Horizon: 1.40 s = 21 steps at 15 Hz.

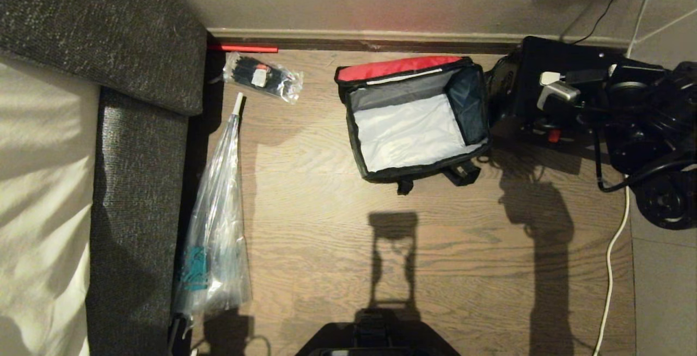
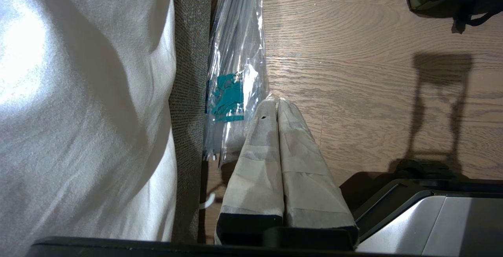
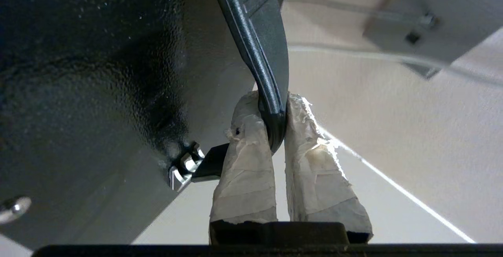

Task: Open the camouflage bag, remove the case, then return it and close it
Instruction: Release the handle

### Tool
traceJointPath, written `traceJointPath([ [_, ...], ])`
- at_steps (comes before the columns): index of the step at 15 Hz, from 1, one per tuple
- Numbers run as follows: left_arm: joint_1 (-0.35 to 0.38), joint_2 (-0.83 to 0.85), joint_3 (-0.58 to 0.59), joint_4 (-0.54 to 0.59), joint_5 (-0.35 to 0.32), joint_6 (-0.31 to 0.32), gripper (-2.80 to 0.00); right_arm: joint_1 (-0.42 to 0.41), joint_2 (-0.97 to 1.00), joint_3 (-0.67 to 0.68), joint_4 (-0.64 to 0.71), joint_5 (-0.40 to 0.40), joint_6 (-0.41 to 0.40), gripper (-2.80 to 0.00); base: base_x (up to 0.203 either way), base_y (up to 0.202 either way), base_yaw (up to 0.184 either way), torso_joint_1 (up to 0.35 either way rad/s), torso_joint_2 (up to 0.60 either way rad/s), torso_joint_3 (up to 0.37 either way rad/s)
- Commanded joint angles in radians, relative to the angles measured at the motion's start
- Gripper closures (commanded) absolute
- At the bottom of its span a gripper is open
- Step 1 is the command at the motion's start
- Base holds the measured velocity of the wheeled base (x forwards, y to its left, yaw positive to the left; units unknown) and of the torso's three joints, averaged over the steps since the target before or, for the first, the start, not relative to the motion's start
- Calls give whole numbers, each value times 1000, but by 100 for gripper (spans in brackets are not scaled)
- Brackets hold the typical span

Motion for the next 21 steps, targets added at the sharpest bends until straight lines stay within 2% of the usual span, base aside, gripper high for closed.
traceJointPath([
  [1, 0, 0, 0, 0, 0, -1, 0, 24, 6, 5, -5, -3, -11, 0, 0, 0, 0, 0, 0, 0],
  [10, 0, 0, 0, 0, 0, -1, 0, 123, -30, 39, 21, -13, -24, 0, 0, 0, 0, 0, 0, 0],
  [21, 0, 0, 0, 0, 0, 0, 0, 189, -34, 83, 18, -26, -16, 0, 0, 0, 0, 0, 0, 0],
])
